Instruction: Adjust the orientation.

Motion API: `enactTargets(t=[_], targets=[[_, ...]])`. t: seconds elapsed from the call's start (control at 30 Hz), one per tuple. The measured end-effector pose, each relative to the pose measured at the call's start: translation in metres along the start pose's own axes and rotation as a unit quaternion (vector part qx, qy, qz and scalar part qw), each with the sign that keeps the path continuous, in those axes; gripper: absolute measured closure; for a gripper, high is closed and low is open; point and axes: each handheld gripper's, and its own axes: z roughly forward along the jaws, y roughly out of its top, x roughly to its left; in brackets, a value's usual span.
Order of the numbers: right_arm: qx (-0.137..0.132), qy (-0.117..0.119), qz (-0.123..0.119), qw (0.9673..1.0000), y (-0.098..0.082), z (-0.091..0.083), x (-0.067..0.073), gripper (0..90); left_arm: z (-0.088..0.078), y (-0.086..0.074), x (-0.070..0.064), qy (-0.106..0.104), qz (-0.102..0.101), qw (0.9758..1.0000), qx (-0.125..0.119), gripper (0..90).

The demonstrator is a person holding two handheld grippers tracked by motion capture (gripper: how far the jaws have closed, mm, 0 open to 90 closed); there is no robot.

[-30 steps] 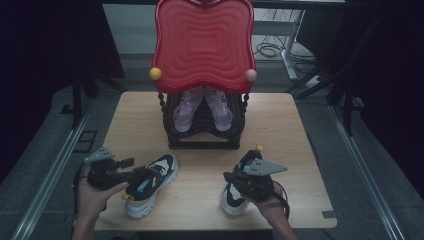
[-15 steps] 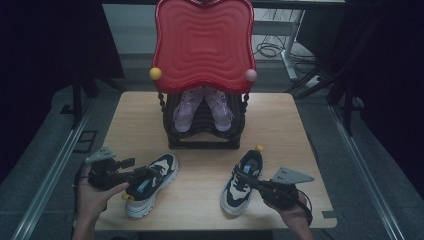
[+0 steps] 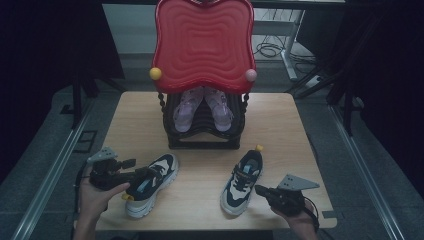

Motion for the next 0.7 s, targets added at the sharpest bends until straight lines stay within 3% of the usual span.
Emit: enactTargets(t=[0.2,0.33,0.43,0.7], targets=[[0.013,0.006,0.006,0.9999,-0.008,0.007,-0.002,89.6,0.002,0.0,-0.001,-0.005,0.002,1.0,0.007,38.9],[0.027,0.015,0.0,0.9995,-0.011,0.016,0.001,89.6,0.001,0.0,-0.001,-0.003,0.001,1.0,0.005,38.9],[0.028,0.035,-0.009,0.999,-0.014,0.023,0.002,89.6,0.001,0.0,0.0,-0.002,0.001,1.0,0.006,38.9],[0.035,0.056,-0.021,0.9976,-0.015,0.027,0.006,89.7,-0.003,0.0,0.001,-0.002,0.001,1.0,0.0,38.9]])
